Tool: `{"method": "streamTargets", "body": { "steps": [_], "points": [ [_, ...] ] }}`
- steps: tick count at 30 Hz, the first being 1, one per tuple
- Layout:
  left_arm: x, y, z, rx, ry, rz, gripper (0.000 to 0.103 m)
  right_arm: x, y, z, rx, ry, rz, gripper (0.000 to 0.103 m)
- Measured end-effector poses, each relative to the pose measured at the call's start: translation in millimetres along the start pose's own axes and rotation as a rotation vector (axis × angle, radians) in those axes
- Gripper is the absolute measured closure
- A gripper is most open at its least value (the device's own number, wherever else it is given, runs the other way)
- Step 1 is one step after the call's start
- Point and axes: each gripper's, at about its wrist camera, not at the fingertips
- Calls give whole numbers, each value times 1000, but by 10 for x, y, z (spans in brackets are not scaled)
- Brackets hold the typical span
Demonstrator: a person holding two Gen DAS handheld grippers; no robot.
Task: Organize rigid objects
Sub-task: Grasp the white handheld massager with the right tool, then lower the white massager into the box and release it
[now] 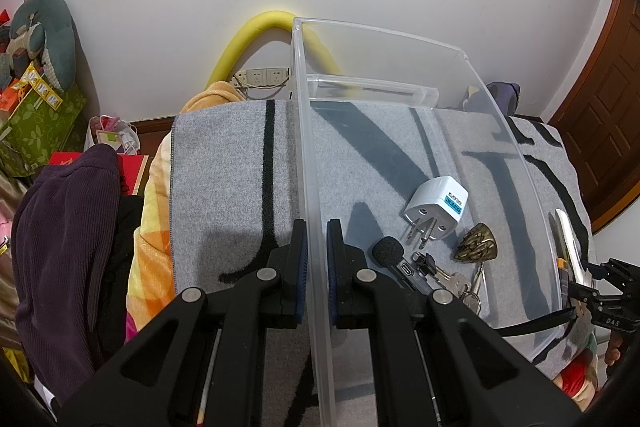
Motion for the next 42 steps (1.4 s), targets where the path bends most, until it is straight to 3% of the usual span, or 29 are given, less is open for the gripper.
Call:
{"method": "streamTargets", "body": {
  "steps": [4, 8, 12, 21, 33, 37, 42],
  "points": [
    [1, 8, -5, 0, 0, -2, 97, -54, -6, -5, -23, -29, -6, 67],
    [3, 6, -7, -2, -1, -4, 97, -73, 52, -26, 6, -53, -20, 67],
    [6, 5, -7, -2, 0, -4, 97, -97, 18, -106, -21, -85, 3, 67],
    [11, 1, -5, -2, 0, -3, 97, -253, 160, -572, 1, -209, -48, 67],
    [12, -10, 1, 5, 0, -5, 97, -927, 1142, -1118, -76, -398, -252, 67],
    [8, -3, 7, 10, -1, -4, 97, -1148, 1498, -979, -105, -373, -304, 67],
    [5, 13, 7, 16, -2, -2, 97, -1330, 1865, -569, -122, -252, -376, 67]
  ]
}}
Point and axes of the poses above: each gripper's, at about its wrist camera, not at the fingertips, and z roughly the way its jaws point, y to its left, x to its underside, and after that the axes turned 13 degrees about y, right-handed
